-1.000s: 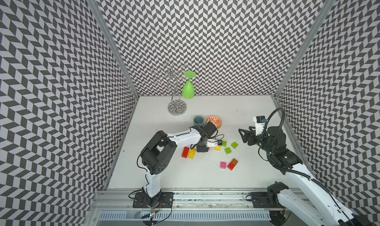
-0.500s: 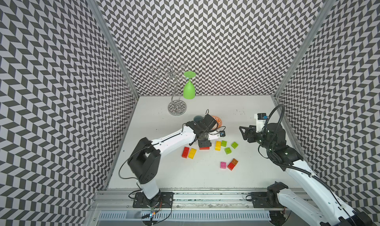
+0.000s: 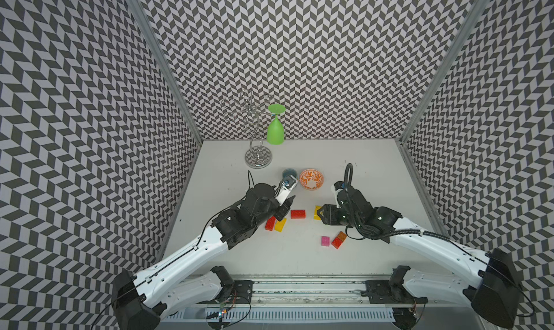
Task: Assemble the letter s with lego
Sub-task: Place the lego brick at the center of the board, then pick up the lego brick from the center of the board.
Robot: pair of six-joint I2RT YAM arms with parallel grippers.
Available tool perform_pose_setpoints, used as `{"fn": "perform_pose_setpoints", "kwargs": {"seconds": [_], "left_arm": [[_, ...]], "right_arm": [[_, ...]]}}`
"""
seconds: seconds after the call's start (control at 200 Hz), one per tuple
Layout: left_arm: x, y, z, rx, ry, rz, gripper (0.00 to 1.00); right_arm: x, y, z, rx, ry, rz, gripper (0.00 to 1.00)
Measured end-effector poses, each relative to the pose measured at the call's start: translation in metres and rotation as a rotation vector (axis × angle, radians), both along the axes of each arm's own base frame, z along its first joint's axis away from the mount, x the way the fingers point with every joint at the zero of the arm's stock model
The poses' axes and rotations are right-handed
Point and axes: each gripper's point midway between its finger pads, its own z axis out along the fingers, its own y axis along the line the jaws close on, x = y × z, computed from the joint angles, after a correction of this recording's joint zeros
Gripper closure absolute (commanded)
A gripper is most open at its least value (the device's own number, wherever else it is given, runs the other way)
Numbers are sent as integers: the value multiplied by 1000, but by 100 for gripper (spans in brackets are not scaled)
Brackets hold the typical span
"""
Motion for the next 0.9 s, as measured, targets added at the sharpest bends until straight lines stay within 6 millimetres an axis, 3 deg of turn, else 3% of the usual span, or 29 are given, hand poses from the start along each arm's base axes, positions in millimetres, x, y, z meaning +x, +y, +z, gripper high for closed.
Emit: {"fn": "perform_pose_setpoints", "kwargs": {"seconds": [0.13,0.305,0.746,0.901], "left_arm": [[8,23,-19,-77,87,124,57],[11,38,-14,-187,126,216,54],[5,46,-33,-236,187,272,51],[6,46,-37,-233,198,281,51]], "right_arm": [[-23,18,-34,-43,125,-5,43],[-50,22,-75,-137,262,-33,48],[-46,17,-68,-168,291,-149,37],[-48,8,-74,-218,302,-162,36]]}}
